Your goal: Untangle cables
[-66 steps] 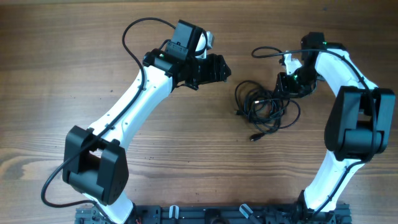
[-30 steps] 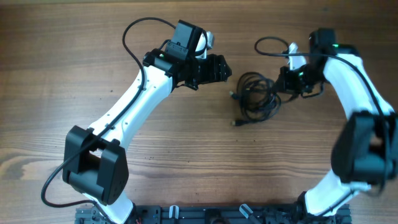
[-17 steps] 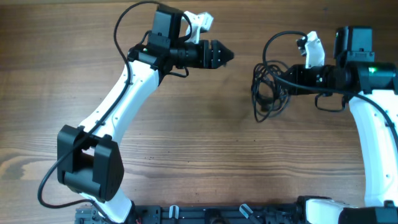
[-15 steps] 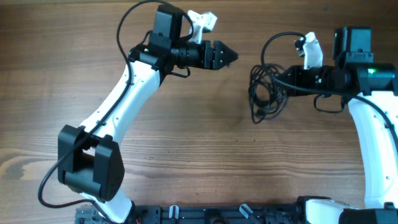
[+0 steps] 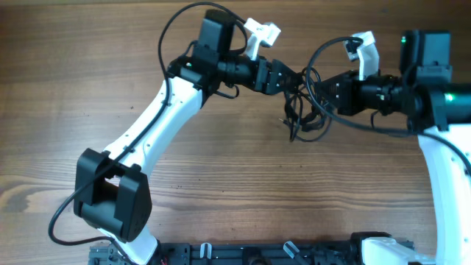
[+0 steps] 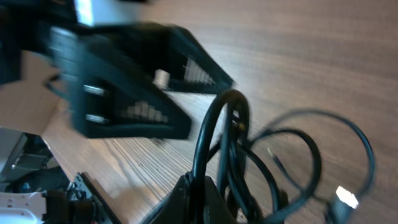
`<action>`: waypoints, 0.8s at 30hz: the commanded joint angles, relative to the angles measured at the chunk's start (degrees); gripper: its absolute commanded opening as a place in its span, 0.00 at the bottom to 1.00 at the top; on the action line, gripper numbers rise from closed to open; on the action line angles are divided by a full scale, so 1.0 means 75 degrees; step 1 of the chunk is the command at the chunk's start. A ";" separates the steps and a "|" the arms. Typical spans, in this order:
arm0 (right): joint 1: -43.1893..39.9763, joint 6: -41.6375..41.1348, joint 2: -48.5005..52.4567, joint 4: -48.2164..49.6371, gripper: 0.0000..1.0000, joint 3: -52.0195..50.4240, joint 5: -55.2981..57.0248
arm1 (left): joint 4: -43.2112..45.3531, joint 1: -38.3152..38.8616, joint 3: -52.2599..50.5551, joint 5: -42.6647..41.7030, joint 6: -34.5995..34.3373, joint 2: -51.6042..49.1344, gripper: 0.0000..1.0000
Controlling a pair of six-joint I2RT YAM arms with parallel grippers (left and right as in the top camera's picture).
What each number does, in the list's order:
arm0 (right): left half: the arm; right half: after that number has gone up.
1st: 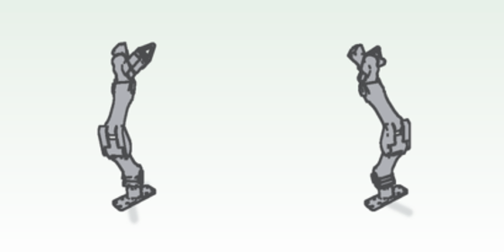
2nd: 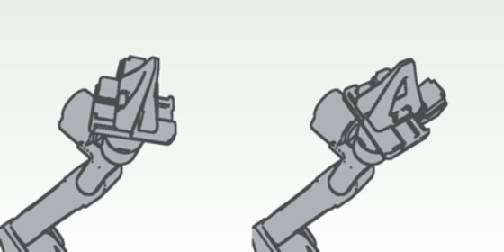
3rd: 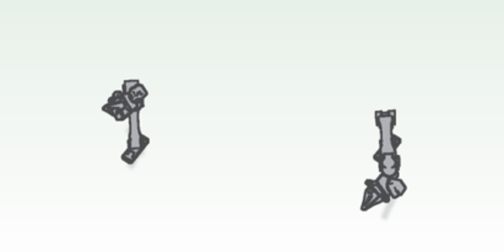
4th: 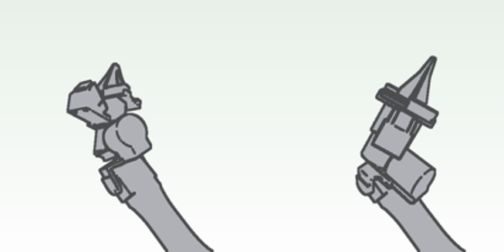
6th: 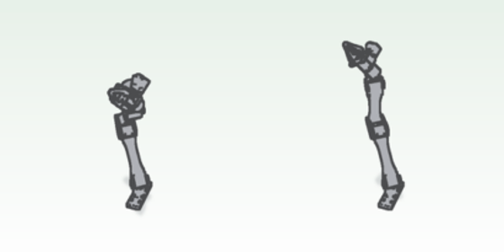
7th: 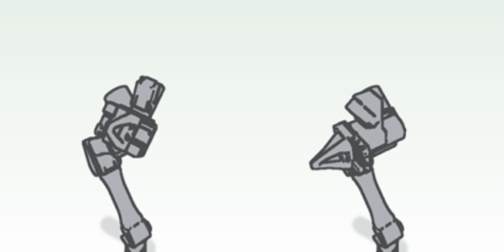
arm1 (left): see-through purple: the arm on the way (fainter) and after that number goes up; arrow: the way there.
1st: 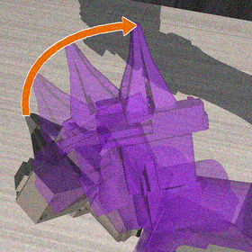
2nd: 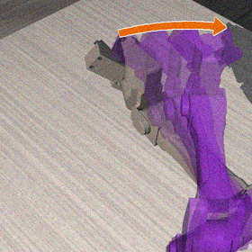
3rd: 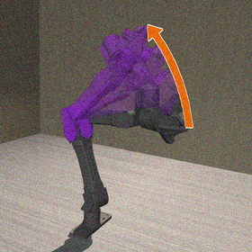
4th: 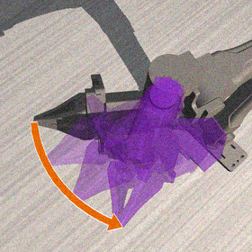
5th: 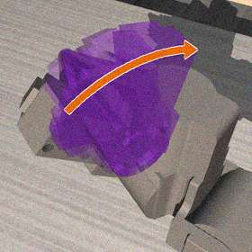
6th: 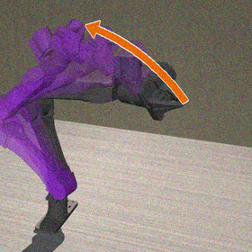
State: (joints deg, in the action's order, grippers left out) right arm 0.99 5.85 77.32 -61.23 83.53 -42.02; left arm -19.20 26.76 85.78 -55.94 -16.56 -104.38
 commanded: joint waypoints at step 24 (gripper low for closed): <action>-0.0694 -0.4214 -0.2611 0.0475 0.04 0.1078 0.4567 | -0.1693 0.1343 0.0064 0.6429 -0.2084 -0.0184 0.04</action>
State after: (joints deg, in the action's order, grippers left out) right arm -2.87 -14.94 61.98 -58.35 87.29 -27.68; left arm -29.41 38.39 87.13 -16.25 -31.73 -104.31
